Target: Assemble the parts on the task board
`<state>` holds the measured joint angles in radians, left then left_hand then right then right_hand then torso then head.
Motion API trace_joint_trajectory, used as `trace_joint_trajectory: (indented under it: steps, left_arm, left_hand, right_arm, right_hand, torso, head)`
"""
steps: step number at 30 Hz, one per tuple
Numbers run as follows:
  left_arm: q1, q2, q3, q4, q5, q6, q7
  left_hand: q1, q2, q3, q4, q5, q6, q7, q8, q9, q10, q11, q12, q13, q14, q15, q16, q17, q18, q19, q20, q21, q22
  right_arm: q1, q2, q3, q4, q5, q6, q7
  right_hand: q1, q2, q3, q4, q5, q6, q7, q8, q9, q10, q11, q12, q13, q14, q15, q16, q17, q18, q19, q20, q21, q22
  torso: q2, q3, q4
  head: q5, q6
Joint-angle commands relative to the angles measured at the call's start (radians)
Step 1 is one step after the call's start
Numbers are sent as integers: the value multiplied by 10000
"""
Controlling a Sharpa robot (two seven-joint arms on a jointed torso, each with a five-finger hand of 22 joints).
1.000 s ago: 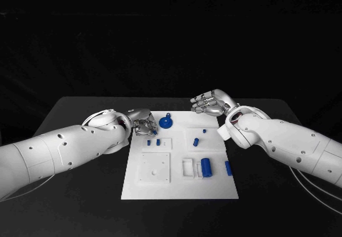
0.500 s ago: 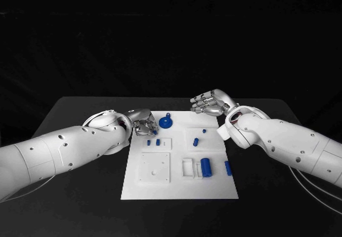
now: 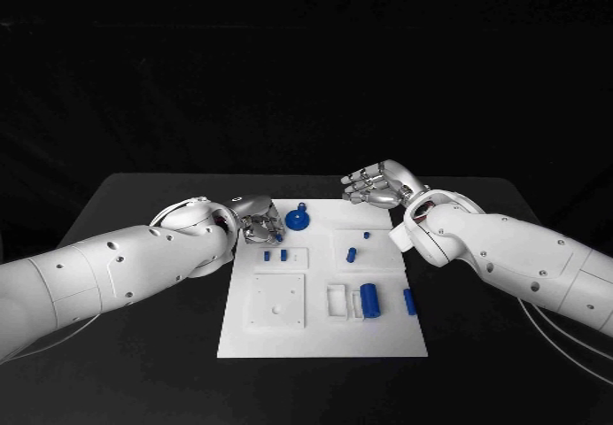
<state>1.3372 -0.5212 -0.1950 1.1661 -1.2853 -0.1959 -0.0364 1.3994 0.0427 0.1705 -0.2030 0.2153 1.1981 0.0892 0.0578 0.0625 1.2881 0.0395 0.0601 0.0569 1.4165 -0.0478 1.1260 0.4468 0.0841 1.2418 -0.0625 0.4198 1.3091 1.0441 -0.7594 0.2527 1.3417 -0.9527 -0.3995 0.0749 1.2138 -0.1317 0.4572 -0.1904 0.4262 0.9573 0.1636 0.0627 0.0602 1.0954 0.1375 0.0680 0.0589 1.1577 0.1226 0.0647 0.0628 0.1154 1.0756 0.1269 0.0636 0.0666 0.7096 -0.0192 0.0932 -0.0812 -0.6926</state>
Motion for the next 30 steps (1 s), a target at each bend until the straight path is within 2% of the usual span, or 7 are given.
trace_joint_trajectory:
  steps: [1,8,15,20,22,26,30]
  left_arm:
    - [-6,55,-1,27,-147,299,-200]
    - [-6,106,-1,9,-198,354,-321]
    - [-10,154,-3,-26,-195,564,-363]
    - [-19,168,-7,-26,-195,629,-344]
    - [-21,172,-8,-28,-196,655,-337]
    - [-23,168,-11,-23,-204,672,-321]
    - [-27,152,-13,-9,-207,575,-292]
  left_hand:
    - [-33,56,15,-42,-46,-44,50,41,11,-78,24,-28,9,-59,18,-21,-12,173,-23,9,54,194]
    - [-32,44,13,-44,-70,-101,62,38,8,-110,36,-28,9,-73,27,-43,-23,172,-30,14,47,190]
    - [-52,3,-53,4,-430,-295,46,35,2,-121,31,-27,9,-75,27,-45,-25,161,-14,26,9,176]
    - [-39,-41,-101,21,-473,-392,31,36,2,-140,31,-27,9,-72,26,-39,-24,144,6,17,-23,172]
    - [-37,-48,-109,30,-486,-453,11,34,0,-153,27,-28,9,-75,25,-38,-25,140,11,17,-37,172]
    - [-35,-89,-127,40,-514,-552,-6,36,-1,-180,33,-28,9,-87,25,-43,-27,131,18,14,-68,174]
    - [-42,-157,-127,28,-540,-821,-61,31,-8,-217,46,-28,9,-110,24,-52,-30,119,23,5,-97,175]
  right_arm:
    - [-1,2,4,9,-10,142,104]
    - [-1,6,4,11,-10,148,104]
    - [-1,1,4,15,-9,156,106]
    - [-1,-4,4,21,-8,160,106]
    - [-1,-4,4,21,-7,157,106]
    - [-1,-8,4,26,-5,155,108]
    - [-1,-10,5,20,-2,143,109]
  right_hand:
    - [-18,27,79,-7,19,55,3,-25,-1,0,-18,-39,-10,-43,-27,-29,-15,80,-47,-22,49,-11]
    - [-18,27,79,-7,19,55,3,-25,-1,0,-18,-39,-10,-43,-27,-29,-15,80,-47,-22,49,-11]
    - [-5,44,104,-18,16,159,-8,-14,6,3,-22,-39,-10,-44,-30,-30,-15,81,-47,-25,48,-12]
    - [-5,44,104,-18,16,159,-8,-14,6,3,-22,-39,-10,-44,-30,-30,-15,81,-47,-25,48,-12]
    - [-5,44,104,-18,16,159,-8,-14,6,3,-22,-39,-10,-44,-30,-30,-15,81,-47,-25,48,-12]
    - [-5,44,104,-18,16,159,-8,-14,6,3,-22,-39,-10,-44,-30,-30,-15,81,-47,-25,48,-12]
    - [-24,28,103,-21,15,137,-5,-23,2,-4,-18,-40,-10,-44,-27,-29,-15,79,-48,-24,48,-11]
  torso:
    - [9,6,2]
    - [2,6,-7]
    - [3,9,-14]
    - [7,3,1]
    - [3,4,7]
    - [-2,3,1]
    - [0,0,2]
  head:
    - [-15,-5]
    - [-18,-4]
    - [-61,8]
    - [-71,23]
    - [-74,-6]
    - [-74,32]
    - [-62,9]
